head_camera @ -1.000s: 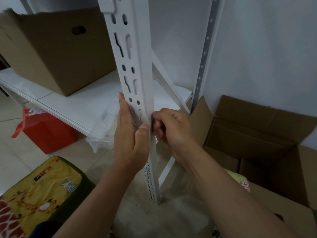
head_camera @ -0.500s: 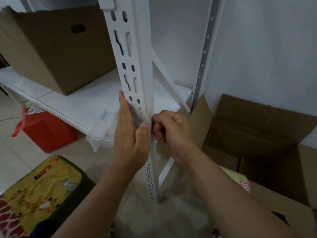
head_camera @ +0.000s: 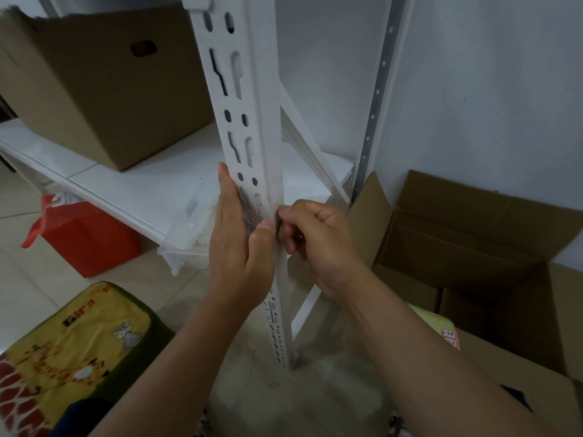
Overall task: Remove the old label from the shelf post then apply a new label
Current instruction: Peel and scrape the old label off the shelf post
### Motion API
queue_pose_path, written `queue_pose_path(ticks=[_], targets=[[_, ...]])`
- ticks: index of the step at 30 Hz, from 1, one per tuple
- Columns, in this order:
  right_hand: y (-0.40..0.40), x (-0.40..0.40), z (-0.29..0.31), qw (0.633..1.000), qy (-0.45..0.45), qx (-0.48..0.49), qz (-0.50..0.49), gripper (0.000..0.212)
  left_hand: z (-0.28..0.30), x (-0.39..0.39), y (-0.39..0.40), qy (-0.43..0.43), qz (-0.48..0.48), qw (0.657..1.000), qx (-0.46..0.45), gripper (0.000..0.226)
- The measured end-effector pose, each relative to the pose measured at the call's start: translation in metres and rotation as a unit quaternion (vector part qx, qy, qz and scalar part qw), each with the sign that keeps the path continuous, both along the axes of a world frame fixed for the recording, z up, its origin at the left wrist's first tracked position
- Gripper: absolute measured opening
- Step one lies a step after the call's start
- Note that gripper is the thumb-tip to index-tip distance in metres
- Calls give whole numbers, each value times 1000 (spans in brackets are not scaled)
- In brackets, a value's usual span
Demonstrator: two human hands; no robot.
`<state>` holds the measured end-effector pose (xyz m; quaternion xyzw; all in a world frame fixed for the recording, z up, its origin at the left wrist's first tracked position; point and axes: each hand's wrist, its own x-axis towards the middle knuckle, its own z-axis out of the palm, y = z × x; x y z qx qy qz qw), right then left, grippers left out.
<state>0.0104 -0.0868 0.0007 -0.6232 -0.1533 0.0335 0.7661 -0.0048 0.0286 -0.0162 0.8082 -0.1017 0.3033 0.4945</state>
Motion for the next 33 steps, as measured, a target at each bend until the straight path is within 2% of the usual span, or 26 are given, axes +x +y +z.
queue_pose_path(ticks=[14,19,21,26,30,33], targets=[[2,-1,-9,999,-27,-21,-15,34,-1,2,4,-2,-4,1000,5,83],[1,1,-10,987,80,135,29,39,0,1,2,22,42,997,54,89],[1,2,-13,982,95,161,37,36,3,0,-3,29,85,994,69,90],[-3,2,-15,982,91,166,27,33,12,-2,-9,20,157,984,77,77],[-6,3,-16,984,83,154,19,31,16,-3,-9,19,158,984,84,59],[-9,3,-17,986,81,148,20,31,17,-5,-8,24,157,984,85,56]])
